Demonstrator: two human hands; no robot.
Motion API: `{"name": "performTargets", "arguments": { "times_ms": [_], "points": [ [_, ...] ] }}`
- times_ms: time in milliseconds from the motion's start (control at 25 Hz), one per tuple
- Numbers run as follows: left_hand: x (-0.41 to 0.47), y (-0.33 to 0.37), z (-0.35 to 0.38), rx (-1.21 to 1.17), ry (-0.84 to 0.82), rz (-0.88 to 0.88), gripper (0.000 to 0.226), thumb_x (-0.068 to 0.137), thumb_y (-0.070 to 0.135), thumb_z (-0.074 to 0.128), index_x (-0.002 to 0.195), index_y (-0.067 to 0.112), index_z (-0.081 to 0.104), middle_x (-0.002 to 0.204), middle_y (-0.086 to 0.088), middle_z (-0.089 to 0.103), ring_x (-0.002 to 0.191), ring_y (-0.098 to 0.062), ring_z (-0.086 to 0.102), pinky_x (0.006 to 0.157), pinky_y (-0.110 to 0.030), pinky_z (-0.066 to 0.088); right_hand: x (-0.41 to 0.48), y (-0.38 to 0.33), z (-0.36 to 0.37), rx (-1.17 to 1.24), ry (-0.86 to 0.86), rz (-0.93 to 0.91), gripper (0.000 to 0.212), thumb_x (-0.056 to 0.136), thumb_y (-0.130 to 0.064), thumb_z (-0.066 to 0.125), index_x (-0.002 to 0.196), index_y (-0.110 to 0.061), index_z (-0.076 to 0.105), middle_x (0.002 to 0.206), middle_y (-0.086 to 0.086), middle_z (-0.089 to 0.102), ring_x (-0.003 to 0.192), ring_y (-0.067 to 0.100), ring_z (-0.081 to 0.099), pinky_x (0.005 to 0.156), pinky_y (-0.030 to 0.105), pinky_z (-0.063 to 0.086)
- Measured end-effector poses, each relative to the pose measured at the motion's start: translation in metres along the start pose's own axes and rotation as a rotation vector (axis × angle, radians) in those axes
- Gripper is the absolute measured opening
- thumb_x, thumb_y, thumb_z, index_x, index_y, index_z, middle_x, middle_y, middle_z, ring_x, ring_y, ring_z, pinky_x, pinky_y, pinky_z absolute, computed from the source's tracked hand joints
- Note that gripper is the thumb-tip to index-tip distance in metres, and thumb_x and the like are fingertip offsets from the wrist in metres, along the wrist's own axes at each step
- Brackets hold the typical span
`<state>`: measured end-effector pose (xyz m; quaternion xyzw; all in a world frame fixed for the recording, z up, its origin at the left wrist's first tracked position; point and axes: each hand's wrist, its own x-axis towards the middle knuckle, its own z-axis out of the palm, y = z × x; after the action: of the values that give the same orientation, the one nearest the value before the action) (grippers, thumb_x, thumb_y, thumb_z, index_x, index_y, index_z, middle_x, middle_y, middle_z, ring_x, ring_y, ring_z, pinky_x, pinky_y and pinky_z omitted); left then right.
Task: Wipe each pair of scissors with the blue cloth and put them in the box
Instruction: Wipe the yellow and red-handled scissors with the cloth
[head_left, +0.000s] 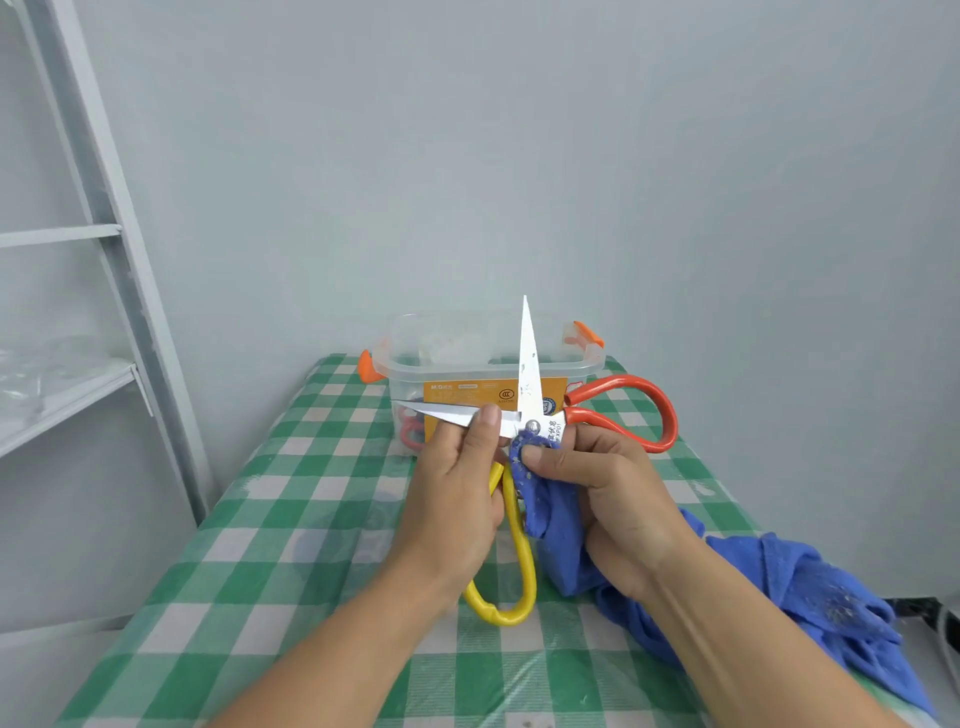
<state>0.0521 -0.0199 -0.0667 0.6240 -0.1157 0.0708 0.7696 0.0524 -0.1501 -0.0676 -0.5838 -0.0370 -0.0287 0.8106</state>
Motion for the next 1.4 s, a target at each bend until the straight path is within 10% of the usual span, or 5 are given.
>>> {"name": "performTargets", "arguments": {
  "times_ms": [200,440,680,1080,1400],
  "points": [
    [0.001,-0.007,0.003,-0.022,-0.018,0.072,0.022,0.101,0.034,0.049,0.097,0.037,0.071,0.107,0.001,0.074,0.108,-0.02,0.068,0.098,-0.049,0.05,-0.004,0.001,0.006,0.086,-0.065,0.038,0.039,0.069,0.0,0.075,0.102,0.018,0.065,0.1,0.034,0.07,0.083,0.038,0.069,0.076,0.043,0.059],
    [-0.002,0.006,-0.003,0.028,0.072,-0.022,0.037,0.102,0.035,0.049,0.069,0.021,0.055,0.052,0.004,0.035,0.043,-0.01,0.029,0.036,-0.026,0.025,-0.004,-0.004,-0.003,-0.031,-0.019,0.03,0.025,0.077,-0.001,0.073,0.085,0.015,0.055,0.083,0.022,0.057,0.071,0.029,0.06,0.059,0.033,0.054],
    [-0.002,0.01,0.003,-0.131,0.139,-0.159,0.037,0.105,0.03,0.047,0.101,-0.007,0.05,0.094,-0.047,0.049,0.027,-0.004,0.04,0.03,-0.012,0.02,-0.004,-0.01,-0.004,-0.053,0.02,0.006,0.01,0.082,0.008,0.059,0.074,0.003,0.063,0.07,0.016,0.059,0.058,0.023,0.057,0.054,0.026,0.048],
    [0.0,0.014,-0.001,-0.194,0.214,-0.159,0.028,0.104,0.026,0.05,0.101,-0.001,0.053,0.108,-0.047,0.052,0.028,-0.003,0.041,0.03,-0.011,0.03,-0.006,-0.014,0.001,0.021,0.03,-0.038,0.019,0.073,0.011,0.072,0.085,-0.001,0.063,0.059,0.008,0.068,0.042,0.011,0.06,0.039,0.017,0.045],
    [-0.008,0.008,0.008,-0.041,0.102,-0.032,0.036,0.103,0.026,0.051,0.069,0.019,0.06,0.047,0.013,0.043,0.039,-0.003,0.037,0.043,-0.051,0.025,-0.002,-0.001,0.006,-0.006,-0.023,-0.019,0.029,0.064,-0.004,0.079,0.088,0.01,0.07,0.082,0.024,0.07,0.066,0.03,0.068,0.063,0.032,0.058]
  ]
}}
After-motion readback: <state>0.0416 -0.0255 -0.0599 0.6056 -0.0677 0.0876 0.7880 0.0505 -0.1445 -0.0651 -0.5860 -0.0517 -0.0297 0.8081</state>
